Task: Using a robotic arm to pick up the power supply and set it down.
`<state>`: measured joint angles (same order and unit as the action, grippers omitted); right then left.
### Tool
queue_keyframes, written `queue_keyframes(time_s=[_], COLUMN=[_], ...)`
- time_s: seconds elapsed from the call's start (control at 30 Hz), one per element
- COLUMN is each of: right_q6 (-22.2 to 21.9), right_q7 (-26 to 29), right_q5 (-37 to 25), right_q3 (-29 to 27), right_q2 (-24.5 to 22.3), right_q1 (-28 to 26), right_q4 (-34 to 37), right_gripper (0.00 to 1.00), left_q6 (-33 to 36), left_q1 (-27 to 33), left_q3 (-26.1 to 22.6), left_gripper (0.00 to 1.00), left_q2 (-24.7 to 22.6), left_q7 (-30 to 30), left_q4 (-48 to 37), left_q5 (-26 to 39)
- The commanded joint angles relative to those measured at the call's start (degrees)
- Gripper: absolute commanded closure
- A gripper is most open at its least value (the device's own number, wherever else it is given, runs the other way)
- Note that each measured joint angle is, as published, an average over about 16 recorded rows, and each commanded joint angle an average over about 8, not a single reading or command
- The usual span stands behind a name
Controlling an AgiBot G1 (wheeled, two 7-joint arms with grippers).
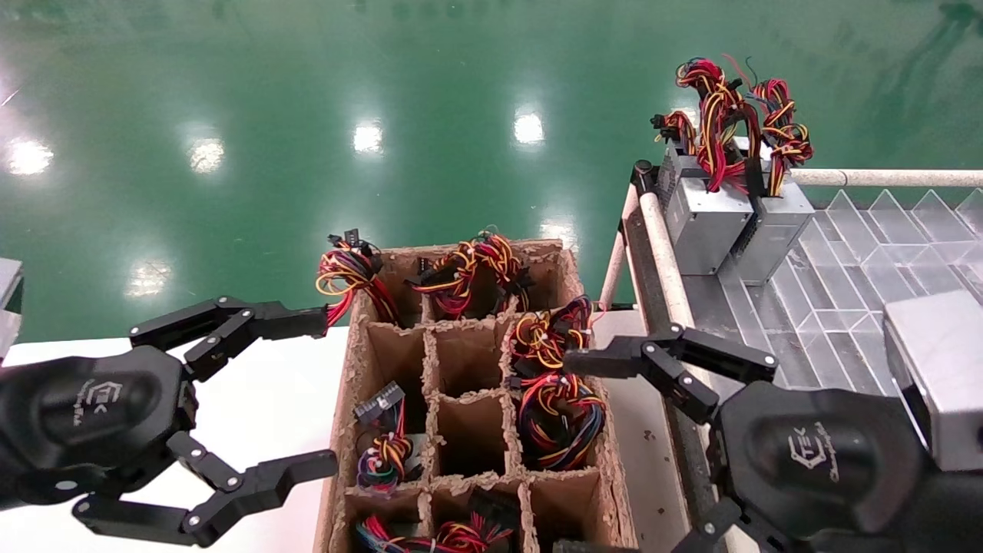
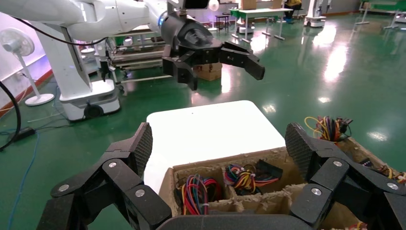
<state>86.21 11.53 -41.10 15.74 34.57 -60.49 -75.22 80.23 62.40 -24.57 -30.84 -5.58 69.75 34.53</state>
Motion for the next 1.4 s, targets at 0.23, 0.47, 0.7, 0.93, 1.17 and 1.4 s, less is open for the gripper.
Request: queue_keyframes(time_s=[0.23,0.47,0.7,0.93,1.17,1.4], right_q6=[-0.29,-0.42,-0.48,-0.51,-0.55,-0.57], right_q7=[-0.47,-0.69,-0.79,-0.85,-0.89,-0.91], right_q5=[-0.42,-0.59,-0.70,-0.75,-0.78,-0.81], right_q3=[0.12,0.19,0.22,0.25,0.28,0.29], right_q2=[0.24,0.35,0.41,0.44,0.46,0.49], right_q1=[-0.58,-0.83,-0.98,-1.07,-1.11,-1.13], right_q4=[0.91,1.31,1.55,1.68,1.75,1.79], right_gripper=[0.00,0.00,0.00,0.00,0.00,0.00], left_q6=[0.00,0.00,0.00,0.00,0.00,0.00], left_q1=[0.00,0.00,0.00,0.00,0.00,0.00], left_q3=[0.00,0.00,0.00,0.00,0.00,0.00], left_gripper=[0.00,0.00,0.00,0.00,0.00,0.00], left_q2=[0.00,0.00,0.00,0.00,0.00,0.00], left_q7=[0.00,0.00,0.00,0.00,0.00,0.00], left_q4=[0.00,0.00,0.00,0.00,0.00,0.00], left_q5=[0.00,0.00,0.00,0.00,0.00,0.00])
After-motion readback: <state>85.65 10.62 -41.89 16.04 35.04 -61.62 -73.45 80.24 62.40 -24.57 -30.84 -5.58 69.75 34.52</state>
